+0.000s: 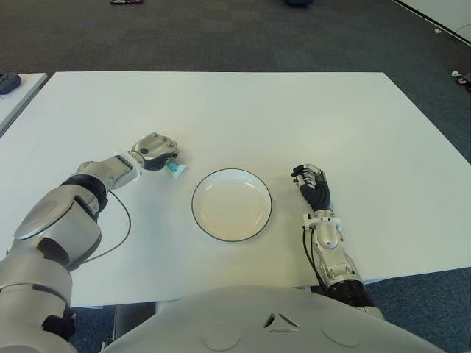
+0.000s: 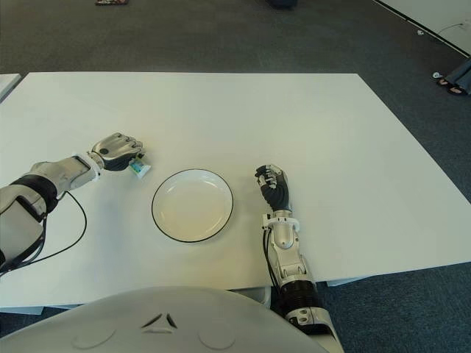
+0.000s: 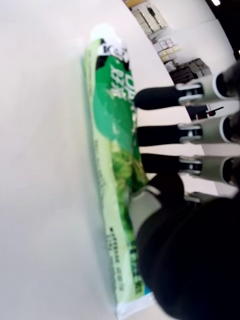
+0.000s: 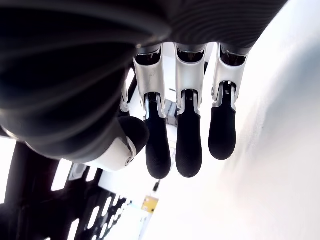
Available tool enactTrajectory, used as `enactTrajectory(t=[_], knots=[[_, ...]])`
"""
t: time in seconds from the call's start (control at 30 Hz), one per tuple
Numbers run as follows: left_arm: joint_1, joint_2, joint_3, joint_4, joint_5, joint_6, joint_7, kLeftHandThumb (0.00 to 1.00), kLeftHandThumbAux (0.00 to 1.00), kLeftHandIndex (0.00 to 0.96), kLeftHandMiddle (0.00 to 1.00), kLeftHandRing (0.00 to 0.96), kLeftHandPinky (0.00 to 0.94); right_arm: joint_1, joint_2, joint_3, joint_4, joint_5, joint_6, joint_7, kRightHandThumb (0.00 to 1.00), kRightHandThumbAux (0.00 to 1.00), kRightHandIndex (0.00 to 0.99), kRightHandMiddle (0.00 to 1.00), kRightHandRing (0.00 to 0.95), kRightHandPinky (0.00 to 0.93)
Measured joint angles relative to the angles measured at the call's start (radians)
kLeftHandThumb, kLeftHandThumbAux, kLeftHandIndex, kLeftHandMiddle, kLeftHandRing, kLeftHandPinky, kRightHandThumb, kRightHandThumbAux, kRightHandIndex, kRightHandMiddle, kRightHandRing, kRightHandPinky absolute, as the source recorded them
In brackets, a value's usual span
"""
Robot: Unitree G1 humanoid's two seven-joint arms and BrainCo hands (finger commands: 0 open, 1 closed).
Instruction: Put the toothpaste on the table into the plate.
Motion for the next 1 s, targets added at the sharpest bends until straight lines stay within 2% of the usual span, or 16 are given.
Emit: enactTrajectory(t=[0.27, 0.53, 1.0], knots=[[0.004, -0.009, -0.001, 0.027, -0.002, 0.014, 0.037, 0.715, 0.705, 0.438, 0.657, 0.645, 0.612, 0.0, -0.002, -0.005, 0.008, -0.001, -0.001, -0.006, 0.696, 0.736, 0.429, 0.511, 0.52, 0.51], [0.008, -0.014, 0.006, 0.036, -0.008, 0.021, 0.045, 0.714, 0.706, 0.439, 0.705, 0.691, 0.678, 0.0, -0.002, -0.007, 0.013, -0.004, -0.007, -0.014, 0.695, 0.736, 0.43, 0.513, 0.517, 0.502], [0.017, -0.034, 0.046, 0.058, -0.045, 0.033, 0.033, 0.712, 0.707, 0.439, 0.734, 0.712, 0.691, 0.0, -0.002, -0.008, 0.014, -0.012, -0.006, -0.019, 0.695, 0.736, 0.43, 0.514, 0.518, 0.513]])
